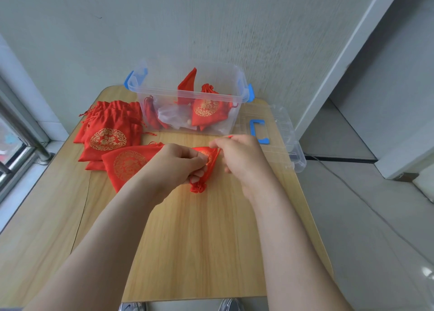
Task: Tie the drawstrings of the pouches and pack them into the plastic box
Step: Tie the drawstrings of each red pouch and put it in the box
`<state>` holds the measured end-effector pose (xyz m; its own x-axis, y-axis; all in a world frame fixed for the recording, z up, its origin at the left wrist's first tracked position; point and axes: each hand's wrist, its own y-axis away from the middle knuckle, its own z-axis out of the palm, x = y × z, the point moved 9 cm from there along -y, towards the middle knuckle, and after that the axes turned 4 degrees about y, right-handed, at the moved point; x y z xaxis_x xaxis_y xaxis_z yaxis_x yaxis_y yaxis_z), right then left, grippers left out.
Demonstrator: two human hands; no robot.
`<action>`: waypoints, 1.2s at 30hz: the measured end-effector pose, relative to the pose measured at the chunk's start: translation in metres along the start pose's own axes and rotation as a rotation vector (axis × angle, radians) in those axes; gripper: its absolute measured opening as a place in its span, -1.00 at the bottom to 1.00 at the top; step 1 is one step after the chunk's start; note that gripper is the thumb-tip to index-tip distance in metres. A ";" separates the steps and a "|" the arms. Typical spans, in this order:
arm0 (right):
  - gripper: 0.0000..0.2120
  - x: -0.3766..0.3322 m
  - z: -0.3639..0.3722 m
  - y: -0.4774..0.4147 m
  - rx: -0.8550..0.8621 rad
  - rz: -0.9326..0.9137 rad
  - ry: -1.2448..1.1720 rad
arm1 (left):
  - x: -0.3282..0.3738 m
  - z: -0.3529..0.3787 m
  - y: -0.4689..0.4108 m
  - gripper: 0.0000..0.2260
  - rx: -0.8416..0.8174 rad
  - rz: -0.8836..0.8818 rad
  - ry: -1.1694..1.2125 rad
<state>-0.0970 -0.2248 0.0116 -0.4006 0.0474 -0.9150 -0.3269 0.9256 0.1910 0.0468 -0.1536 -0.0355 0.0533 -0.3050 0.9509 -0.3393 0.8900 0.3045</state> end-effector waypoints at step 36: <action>-0.84 -0.024 0.015 0.012 0.025 -0.507 0.671 | -0.001 0.000 0.006 -0.81 -0.079 -0.109 0.165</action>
<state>-0.0781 -0.2094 0.0305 -0.6370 -0.6021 -0.4813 -0.5883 0.7832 -0.2012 0.0443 -0.1475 -0.0348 0.2405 -0.3469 0.9066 -0.2487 0.8808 0.4030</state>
